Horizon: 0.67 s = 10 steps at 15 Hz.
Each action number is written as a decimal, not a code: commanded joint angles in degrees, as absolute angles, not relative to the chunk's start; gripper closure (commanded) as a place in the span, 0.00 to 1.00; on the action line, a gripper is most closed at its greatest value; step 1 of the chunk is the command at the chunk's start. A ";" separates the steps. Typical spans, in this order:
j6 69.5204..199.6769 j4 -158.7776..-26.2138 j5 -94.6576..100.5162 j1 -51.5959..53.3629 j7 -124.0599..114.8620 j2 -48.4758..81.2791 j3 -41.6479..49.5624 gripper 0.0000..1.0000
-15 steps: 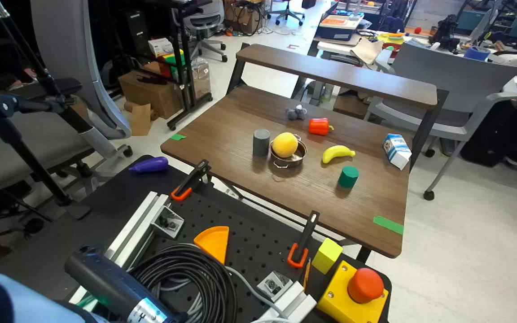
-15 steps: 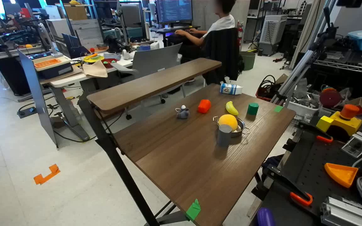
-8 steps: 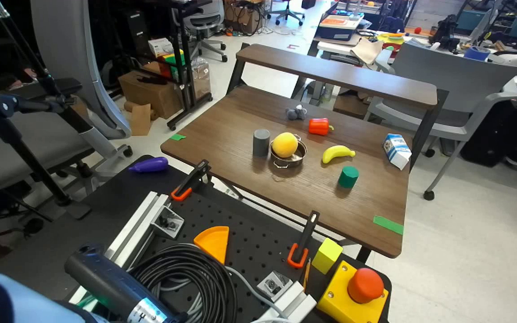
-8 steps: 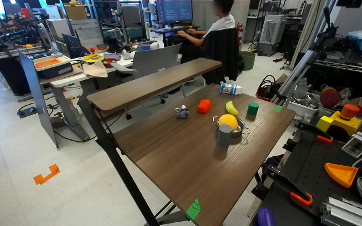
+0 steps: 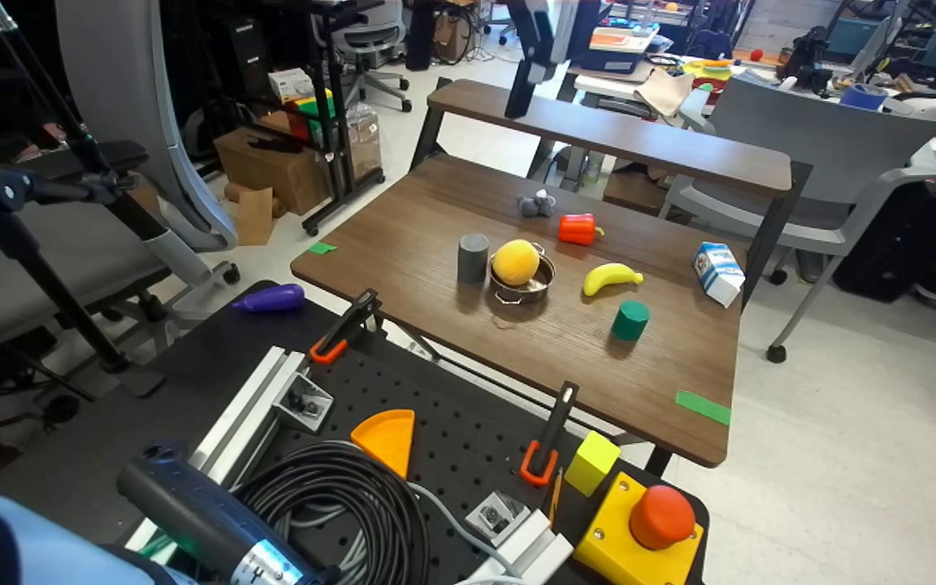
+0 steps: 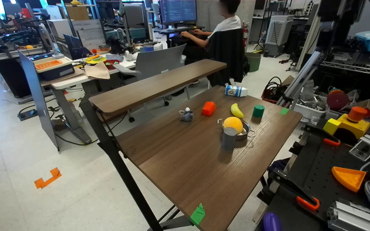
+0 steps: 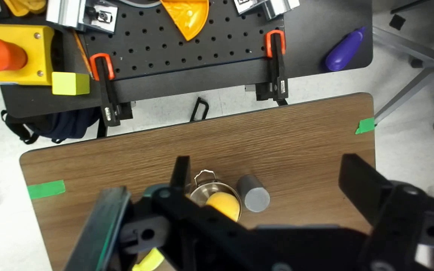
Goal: Move the gray block to the left of the orange pepper
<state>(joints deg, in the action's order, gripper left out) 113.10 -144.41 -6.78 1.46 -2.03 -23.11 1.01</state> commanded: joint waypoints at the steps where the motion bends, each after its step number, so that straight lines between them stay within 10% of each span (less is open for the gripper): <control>1: 119.27 -142.58 -10.22 1.57 -4.47 -13.27 0.14 0.00; 10: 149.50 -142.17 -14.08 4.08 -13.32 9.03 -3.59 0.00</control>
<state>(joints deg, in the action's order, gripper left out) 143.00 -144.20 -13.48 2.94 -10.58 2.67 -2.39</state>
